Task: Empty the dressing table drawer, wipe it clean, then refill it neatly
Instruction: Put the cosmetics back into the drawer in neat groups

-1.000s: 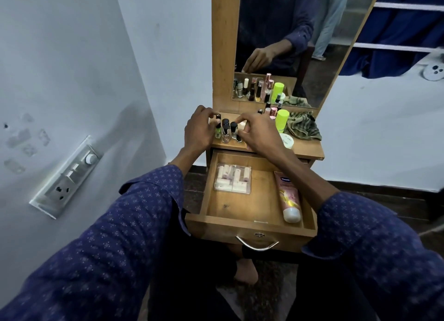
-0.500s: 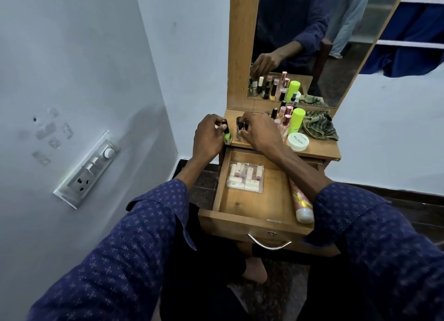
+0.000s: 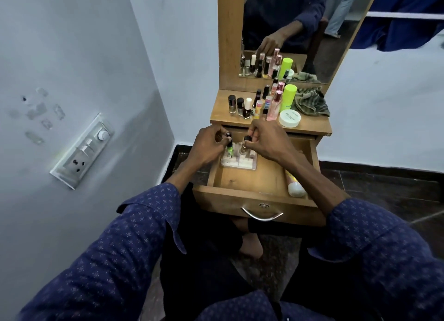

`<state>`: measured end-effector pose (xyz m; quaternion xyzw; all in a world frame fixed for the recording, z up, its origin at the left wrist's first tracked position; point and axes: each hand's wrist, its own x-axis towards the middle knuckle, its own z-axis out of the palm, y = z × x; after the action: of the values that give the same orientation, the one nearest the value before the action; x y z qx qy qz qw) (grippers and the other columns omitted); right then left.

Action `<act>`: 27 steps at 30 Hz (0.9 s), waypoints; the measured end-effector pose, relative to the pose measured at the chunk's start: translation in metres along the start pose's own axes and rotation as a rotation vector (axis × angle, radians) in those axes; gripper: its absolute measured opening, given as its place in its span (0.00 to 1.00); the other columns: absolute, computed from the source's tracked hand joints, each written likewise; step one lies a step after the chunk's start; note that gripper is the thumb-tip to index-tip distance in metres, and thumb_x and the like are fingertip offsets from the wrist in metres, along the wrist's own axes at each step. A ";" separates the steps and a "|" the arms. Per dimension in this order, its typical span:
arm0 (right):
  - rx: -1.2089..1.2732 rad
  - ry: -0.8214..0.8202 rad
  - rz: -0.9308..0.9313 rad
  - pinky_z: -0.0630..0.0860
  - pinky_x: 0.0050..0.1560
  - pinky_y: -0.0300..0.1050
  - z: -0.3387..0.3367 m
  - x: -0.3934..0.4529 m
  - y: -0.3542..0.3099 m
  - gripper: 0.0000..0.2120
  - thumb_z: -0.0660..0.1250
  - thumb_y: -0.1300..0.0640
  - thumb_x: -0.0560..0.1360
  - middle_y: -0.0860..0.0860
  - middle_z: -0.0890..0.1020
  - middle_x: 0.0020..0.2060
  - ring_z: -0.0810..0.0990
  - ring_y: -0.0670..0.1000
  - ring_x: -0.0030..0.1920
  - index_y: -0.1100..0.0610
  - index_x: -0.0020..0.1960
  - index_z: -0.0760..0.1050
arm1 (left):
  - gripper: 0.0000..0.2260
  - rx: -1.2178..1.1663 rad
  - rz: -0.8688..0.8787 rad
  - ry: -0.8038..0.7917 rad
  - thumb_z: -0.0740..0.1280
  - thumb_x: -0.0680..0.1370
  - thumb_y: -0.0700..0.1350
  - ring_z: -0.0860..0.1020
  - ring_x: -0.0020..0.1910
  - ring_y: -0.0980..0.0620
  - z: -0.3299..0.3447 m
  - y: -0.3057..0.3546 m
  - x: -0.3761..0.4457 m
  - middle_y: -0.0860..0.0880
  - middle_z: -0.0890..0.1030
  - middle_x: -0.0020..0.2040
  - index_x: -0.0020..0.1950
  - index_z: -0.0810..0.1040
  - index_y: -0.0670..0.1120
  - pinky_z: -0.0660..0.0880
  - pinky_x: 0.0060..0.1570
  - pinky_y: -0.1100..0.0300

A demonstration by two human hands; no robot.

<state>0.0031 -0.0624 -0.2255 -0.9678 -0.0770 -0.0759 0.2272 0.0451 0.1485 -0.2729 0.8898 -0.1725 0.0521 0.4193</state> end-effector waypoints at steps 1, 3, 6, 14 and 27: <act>-0.003 -0.009 0.022 0.81 0.39 0.53 0.002 -0.008 0.007 0.12 0.78 0.50 0.69 0.45 0.82 0.36 0.81 0.48 0.38 0.49 0.46 0.77 | 0.02 0.012 0.014 -0.030 0.74 0.79 0.44 0.79 0.43 0.61 0.003 -0.002 -0.005 0.54 0.84 0.45 0.50 0.83 0.49 0.73 0.43 0.67; -0.034 -0.022 0.062 0.81 0.40 0.53 0.006 -0.023 0.019 0.13 0.78 0.48 0.69 0.46 0.82 0.38 0.81 0.50 0.39 0.49 0.46 0.76 | 0.02 0.050 0.040 -0.077 0.75 0.79 0.44 0.79 0.43 0.60 0.009 -0.006 -0.013 0.52 0.84 0.46 0.50 0.84 0.46 0.73 0.43 0.64; -0.117 -0.028 0.113 0.81 0.41 0.53 0.011 -0.042 0.034 0.13 0.78 0.47 0.70 0.47 0.82 0.38 0.81 0.52 0.40 0.50 0.45 0.76 | 0.04 0.126 0.062 -0.105 0.76 0.78 0.45 0.77 0.46 0.55 0.014 -0.012 -0.018 0.51 0.83 0.48 0.50 0.85 0.45 0.71 0.45 0.64; -0.165 -0.012 0.198 0.75 0.38 0.46 0.018 -0.059 0.057 0.11 0.77 0.50 0.70 0.49 0.83 0.40 0.81 0.53 0.41 0.51 0.46 0.77 | 0.04 0.181 0.021 -0.125 0.75 0.77 0.42 0.77 0.40 0.60 0.006 -0.005 -0.026 0.51 0.83 0.46 0.50 0.86 0.44 0.67 0.37 0.73; -0.104 0.011 0.237 0.73 0.40 0.45 0.023 -0.071 0.057 0.10 0.78 0.52 0.71 0.49 0.82 0.43 0.80 0.51 0.43 0.51 0.47 0.77 | 0.08 0.271 0.020 -0.170 0.81 0.70 0.43 0.80 0.40 0.56 0.002 -0.008 -0.033 0.53 0.82 0.42 0.47 0.86 0.47 0.77 0.41 0.60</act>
<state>-0.0528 -0.1110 -0.2829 -0.9802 0.0433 -0.0575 0.1846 0.0168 0.1610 -0.2880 0.9376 -0.2079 0.0035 0.2787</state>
